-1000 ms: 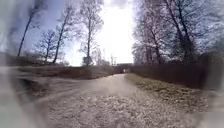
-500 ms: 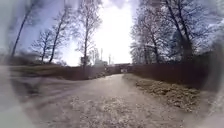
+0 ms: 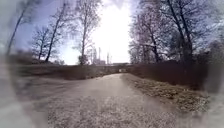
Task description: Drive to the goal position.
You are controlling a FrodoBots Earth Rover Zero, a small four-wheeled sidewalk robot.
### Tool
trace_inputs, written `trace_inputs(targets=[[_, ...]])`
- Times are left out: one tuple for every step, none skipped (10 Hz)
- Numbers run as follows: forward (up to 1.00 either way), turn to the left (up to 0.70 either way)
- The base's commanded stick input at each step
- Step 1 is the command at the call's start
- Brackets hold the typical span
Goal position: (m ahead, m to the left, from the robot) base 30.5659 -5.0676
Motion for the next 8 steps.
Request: trace_inputs(targets=[[1.00,0.00],[1.00,0.00],[1.00,0.00],[1.00,0.14],[1.00,0.07],[1.00,0.00],[1.00,0.00],[1.00,0.00]])
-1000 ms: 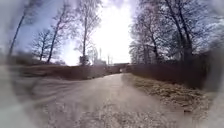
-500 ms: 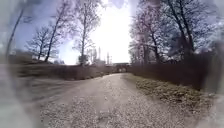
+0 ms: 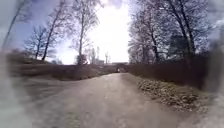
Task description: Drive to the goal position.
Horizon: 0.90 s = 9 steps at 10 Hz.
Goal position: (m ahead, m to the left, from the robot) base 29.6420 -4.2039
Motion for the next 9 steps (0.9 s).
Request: trace_inputs(targets=[[1.00,0.00],[1.00,0.00],[1.00,0.00],[1.00,0.22],[1.00,0.27],[1.00,0.27],[1.00,0.27],[1.00,0.27],[1.00,0.27]])
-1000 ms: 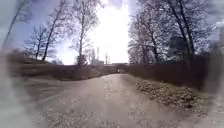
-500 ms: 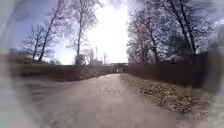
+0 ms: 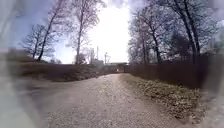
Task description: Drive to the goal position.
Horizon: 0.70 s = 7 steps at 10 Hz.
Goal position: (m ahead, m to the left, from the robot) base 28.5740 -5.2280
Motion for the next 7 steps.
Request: trace_inputs(targets=[[1.00,0.08],[1.00,0.00],[1.00,0.05],[1.00,0.17],[1.00,0.27],[1.00,0.16],[1.00,0.00]])
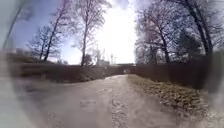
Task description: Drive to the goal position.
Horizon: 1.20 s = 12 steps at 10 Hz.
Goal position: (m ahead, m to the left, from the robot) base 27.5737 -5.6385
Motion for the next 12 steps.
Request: trace_inputs(targets=[[1.00,0.00],[1.00,0.00],[1.00,0.00],[1.00,0.00],[1.00,0.00],[1.00,0.00],[1.00,0.00],[1.00,0.00],[1.00,0.17],[1.00,0.20],[1.00,0.10],[1.00,0.00]])
